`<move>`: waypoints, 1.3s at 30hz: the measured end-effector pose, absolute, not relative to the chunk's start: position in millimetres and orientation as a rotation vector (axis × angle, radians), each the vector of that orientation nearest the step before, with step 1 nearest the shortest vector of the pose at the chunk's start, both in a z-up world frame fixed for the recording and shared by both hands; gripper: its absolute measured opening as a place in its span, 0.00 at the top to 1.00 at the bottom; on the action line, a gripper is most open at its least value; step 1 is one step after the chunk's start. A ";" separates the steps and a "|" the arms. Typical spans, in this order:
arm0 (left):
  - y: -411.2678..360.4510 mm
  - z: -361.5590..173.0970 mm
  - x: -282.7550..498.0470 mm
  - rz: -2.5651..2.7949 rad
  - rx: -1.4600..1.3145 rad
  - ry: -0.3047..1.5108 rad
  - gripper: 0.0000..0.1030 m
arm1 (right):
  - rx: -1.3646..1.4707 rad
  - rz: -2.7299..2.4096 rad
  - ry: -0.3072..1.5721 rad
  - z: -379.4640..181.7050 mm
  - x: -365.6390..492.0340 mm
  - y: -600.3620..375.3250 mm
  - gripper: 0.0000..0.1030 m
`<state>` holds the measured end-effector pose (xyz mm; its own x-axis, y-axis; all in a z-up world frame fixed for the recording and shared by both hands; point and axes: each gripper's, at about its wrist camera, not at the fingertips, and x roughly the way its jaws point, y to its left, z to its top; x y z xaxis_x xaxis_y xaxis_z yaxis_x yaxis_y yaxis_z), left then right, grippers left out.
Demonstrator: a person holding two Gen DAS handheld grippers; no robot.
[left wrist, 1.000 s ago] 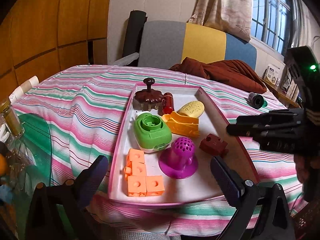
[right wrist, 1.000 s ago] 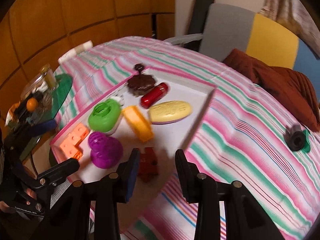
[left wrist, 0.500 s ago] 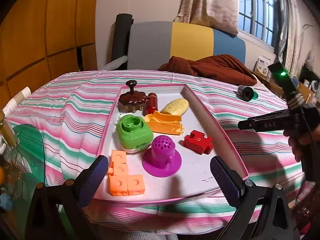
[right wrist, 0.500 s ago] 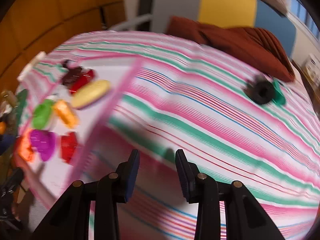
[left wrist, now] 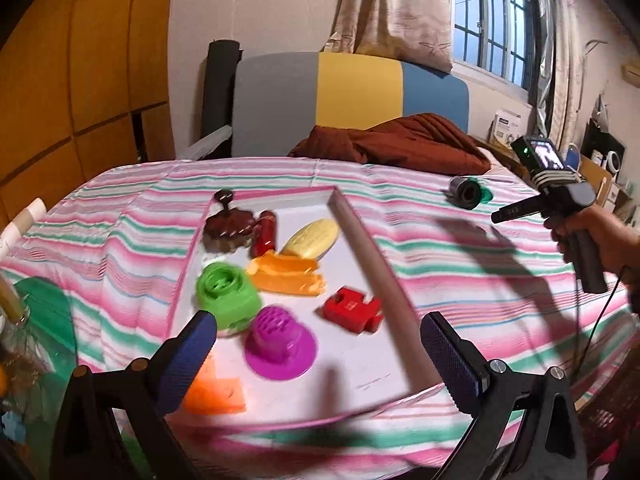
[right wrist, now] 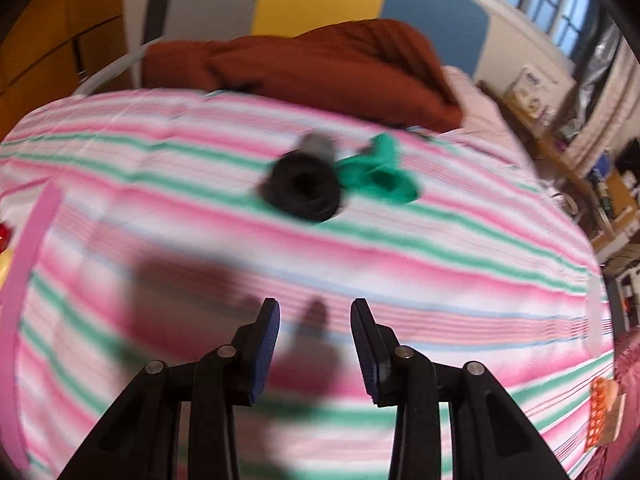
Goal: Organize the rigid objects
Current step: 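Move both tools back toward the black cup and green piece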
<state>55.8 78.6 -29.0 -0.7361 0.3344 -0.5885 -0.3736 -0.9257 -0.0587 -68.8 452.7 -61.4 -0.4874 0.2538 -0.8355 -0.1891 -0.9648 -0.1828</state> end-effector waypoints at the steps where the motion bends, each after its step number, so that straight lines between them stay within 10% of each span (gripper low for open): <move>1: 82.5 -26.9 54.0 2.611 -0.869 0.089 0.00 | -1.403 2.493 -0.102 -61.9 -70.1 461.0 0.64; 39: 408.4 -14.7 -163.2 2.566 -0.897 0.284 0.00 | -1.439 2.160 0.552 -76.7 -48.2 568.2 0.64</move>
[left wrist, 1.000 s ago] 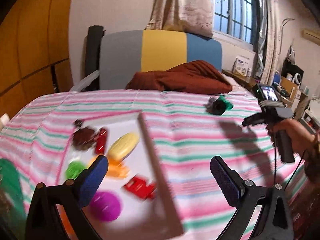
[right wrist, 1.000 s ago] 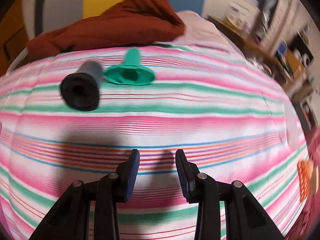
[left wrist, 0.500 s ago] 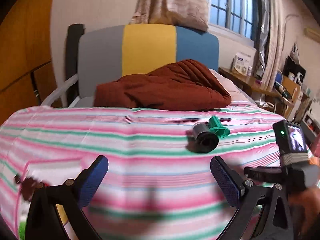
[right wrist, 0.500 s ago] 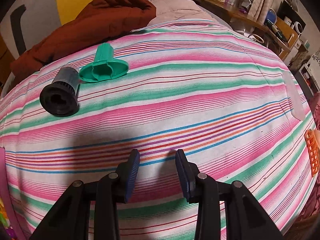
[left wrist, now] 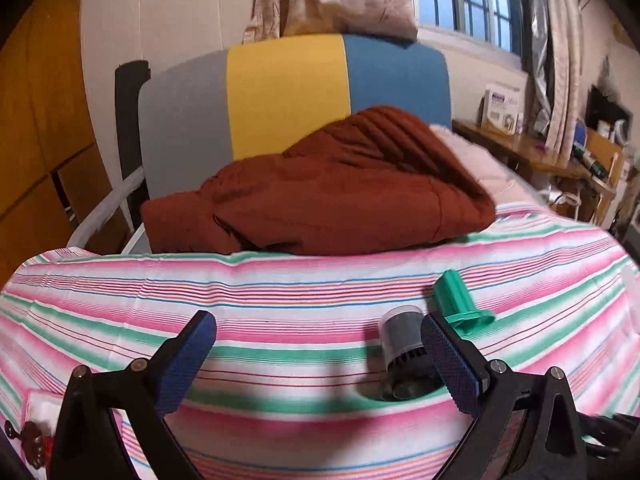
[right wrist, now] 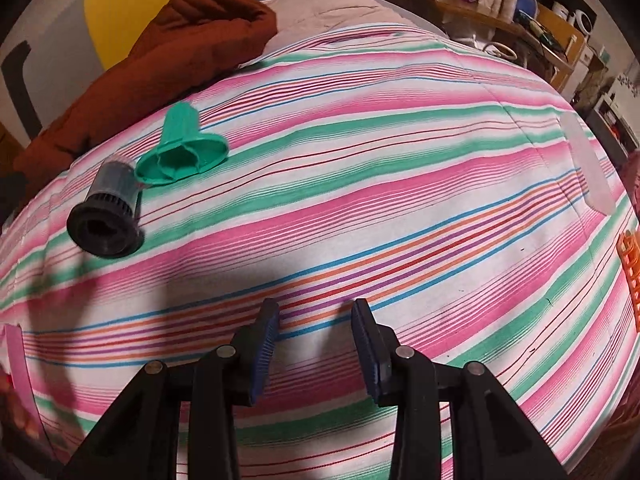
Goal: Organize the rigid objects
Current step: 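Move both tools back toward the black cup and green piece, then grasp the black cup with the left tool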
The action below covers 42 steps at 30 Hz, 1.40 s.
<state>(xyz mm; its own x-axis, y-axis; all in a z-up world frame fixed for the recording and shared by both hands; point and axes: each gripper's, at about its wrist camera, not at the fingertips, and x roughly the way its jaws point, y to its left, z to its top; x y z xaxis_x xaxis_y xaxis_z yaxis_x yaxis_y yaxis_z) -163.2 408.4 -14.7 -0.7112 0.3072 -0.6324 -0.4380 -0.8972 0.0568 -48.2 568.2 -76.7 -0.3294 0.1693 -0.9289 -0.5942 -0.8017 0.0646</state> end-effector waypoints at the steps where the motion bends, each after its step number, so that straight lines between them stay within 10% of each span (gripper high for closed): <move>1: 412.2 -19.1 -166.7 2.560 -0.908 0.312 0.00 | -1.435 2.155 0.564 -76.8 -47.3 569.4 0.64; 42: 432.9 -53.0 -88.2 2.283 -0.773 0.481 0.01 | -1.345 2.076 0.776 -70.9 -23.4 587.6 0.63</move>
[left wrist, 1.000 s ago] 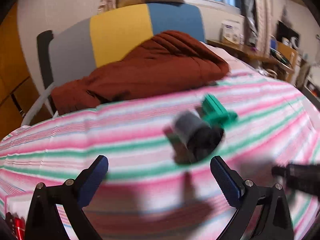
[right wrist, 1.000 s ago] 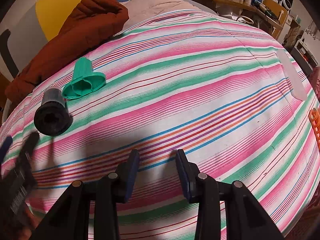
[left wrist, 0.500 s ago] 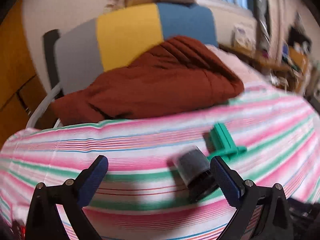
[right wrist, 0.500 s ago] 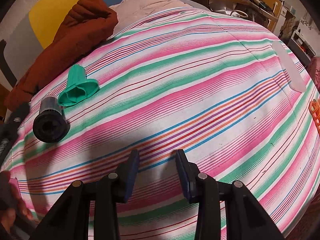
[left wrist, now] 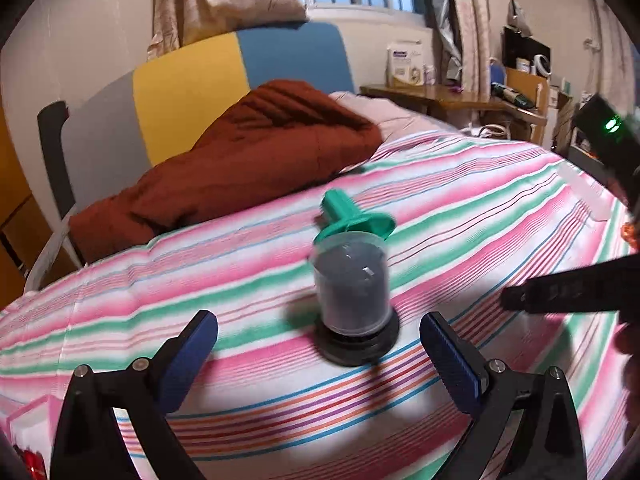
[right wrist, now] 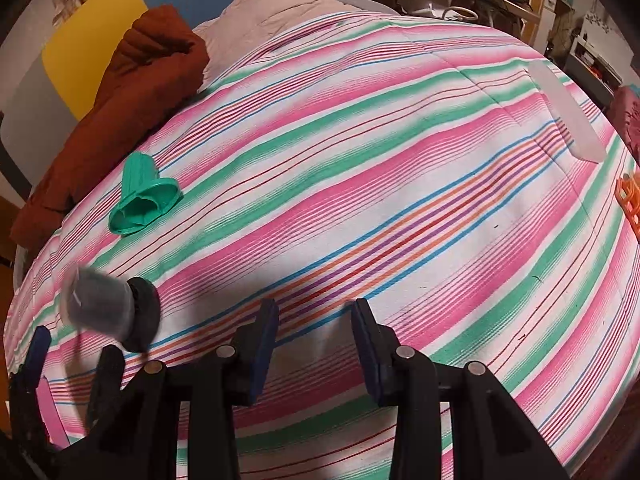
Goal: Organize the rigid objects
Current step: 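Grasp the black cup with the left tool, then grasp the green piece with the right tool while the left tool holds the black cup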
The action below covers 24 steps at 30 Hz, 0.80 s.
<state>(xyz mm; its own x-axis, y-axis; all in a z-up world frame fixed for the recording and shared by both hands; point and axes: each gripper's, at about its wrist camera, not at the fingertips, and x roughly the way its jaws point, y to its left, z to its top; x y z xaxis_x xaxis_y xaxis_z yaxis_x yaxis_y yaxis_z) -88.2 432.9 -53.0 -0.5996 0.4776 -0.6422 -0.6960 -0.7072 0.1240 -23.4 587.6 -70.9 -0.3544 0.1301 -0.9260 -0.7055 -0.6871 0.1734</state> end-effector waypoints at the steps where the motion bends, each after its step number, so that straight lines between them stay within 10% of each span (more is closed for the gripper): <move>1: 436.4 -51.7 -87.1 2.279 -0.763 0.496 0.01 | -1.343 2.076 0.782 -71.0 -22.6 587.8 0.63; 6: 447.4 -49.5 -98.1 2.272 -0.775 0.460 0.06 | -1.345 2.078 0.771 -70.1 -23.8 587.9 0.63; 8: 449.1 -50.7 -103.4 2.231 -0.806 0.407 0.44 | -1.348 2.079 0.766 -71.9 -28.2 590.6 0.63; 10: 452.2 -59.8 -106.3 2.198 -0.863 0.437 0.58 | -1.347 2.079 0.763 -71.3 -25.6 590.2 0.63; 24: 372.1 -64.9 -102.3 2.337 -0.830 0.387 0.58 | -1.340 2.117 0.747 -71.8 -28.4 586.6 0.63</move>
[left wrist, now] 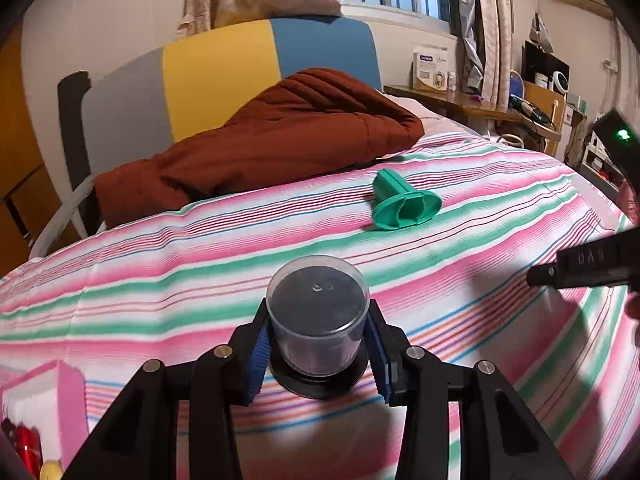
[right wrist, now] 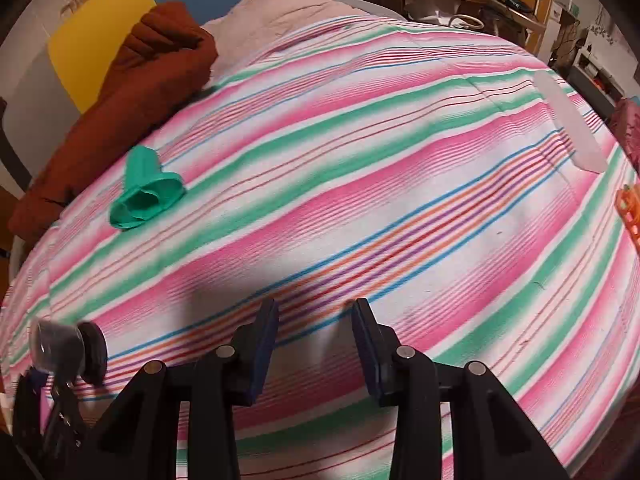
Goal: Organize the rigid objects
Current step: 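Grasp the green piece with the right tool while the left tool holds the black cup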
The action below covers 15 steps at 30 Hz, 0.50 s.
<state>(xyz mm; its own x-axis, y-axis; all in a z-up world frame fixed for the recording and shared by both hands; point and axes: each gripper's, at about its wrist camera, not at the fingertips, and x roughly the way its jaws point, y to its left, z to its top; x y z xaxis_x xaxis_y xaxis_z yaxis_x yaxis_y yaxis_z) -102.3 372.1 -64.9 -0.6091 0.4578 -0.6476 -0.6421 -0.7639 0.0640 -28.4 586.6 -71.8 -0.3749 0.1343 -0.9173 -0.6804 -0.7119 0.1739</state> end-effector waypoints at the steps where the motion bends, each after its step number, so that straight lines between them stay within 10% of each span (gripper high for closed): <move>1: 369.6 -65.0 -101.4 2.344 -0.826 0.384 0.58 | -1.335 2.131 0.766 -71.7 -28.7 586.1 0.63; 15: 361.8 -69.3 -95.7 2.369 -0.784 0.368 0.58 | -1.265 2.461 0.694 -35.4 -83.6 561.3 0.63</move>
<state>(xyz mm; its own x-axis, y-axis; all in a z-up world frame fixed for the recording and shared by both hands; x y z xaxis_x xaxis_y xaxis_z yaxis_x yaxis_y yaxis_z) -95.7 361.8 -69.3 -0.6392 0.4624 -0.6145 -0.6270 -0.7760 0.0683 -83.6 561.3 -35.4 -0.5737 0.0345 -0.8183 -0.4569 -0.8426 0.2849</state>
